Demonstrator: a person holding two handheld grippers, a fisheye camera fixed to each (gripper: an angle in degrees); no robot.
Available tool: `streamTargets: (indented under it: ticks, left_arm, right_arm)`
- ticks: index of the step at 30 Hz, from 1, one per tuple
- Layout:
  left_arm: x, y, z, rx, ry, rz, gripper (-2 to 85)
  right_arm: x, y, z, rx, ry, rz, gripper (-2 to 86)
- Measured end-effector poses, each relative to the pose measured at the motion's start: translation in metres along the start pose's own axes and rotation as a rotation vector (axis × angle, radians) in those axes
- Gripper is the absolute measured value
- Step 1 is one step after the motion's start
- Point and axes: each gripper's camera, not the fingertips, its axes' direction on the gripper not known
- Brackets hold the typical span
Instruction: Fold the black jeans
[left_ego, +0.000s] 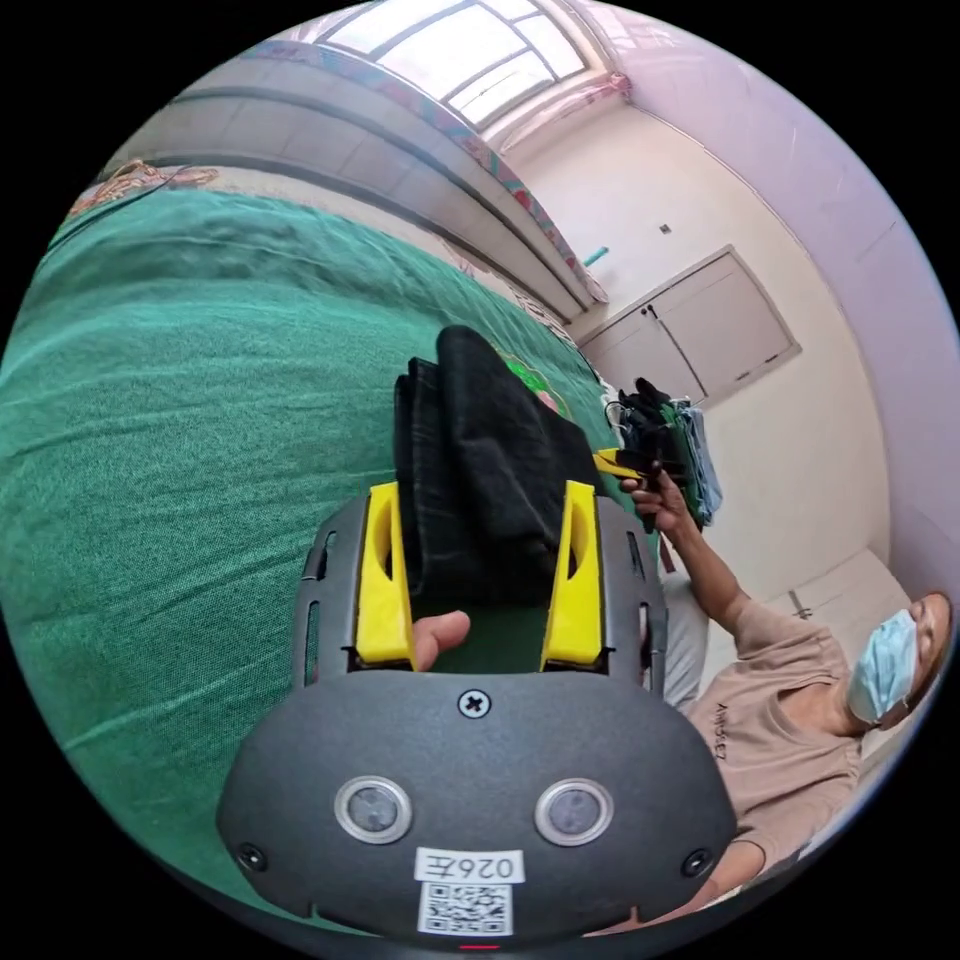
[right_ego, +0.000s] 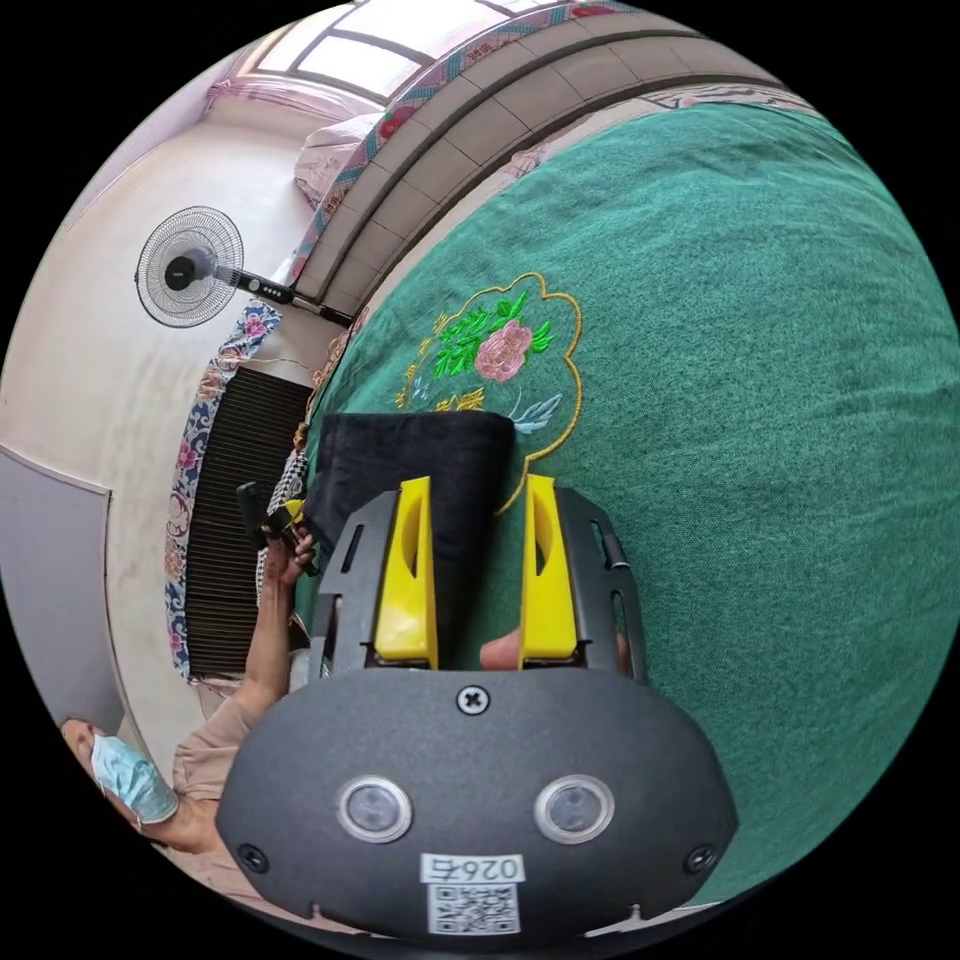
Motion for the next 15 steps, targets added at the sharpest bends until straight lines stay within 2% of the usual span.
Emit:
streamTargets:
  ticks: [4, 11, 15]
  left_arm:
    - [-0.007, -0.013, 0.0, -0.028, -0.093, 0.02, 17.5]
    - [-0.024, -0.04, -0.011, -0.042, -0.103, 0.038, 14.6]
    - [-0.032, -0.054, -0.021, -0.028, -0.09, 0.041, 13.9]
  right_arm:
    - [-0.001, 0.001, -0.007, -0.015, -0.137, -0.004, 7.1]
    - [-0.002, 0.008, -0.044, 0.014, -0.151, -0.005, 6.1]
    - [-0.003, 0.015, -0.058, -0.038, -0.095, -0.015, 6.5]
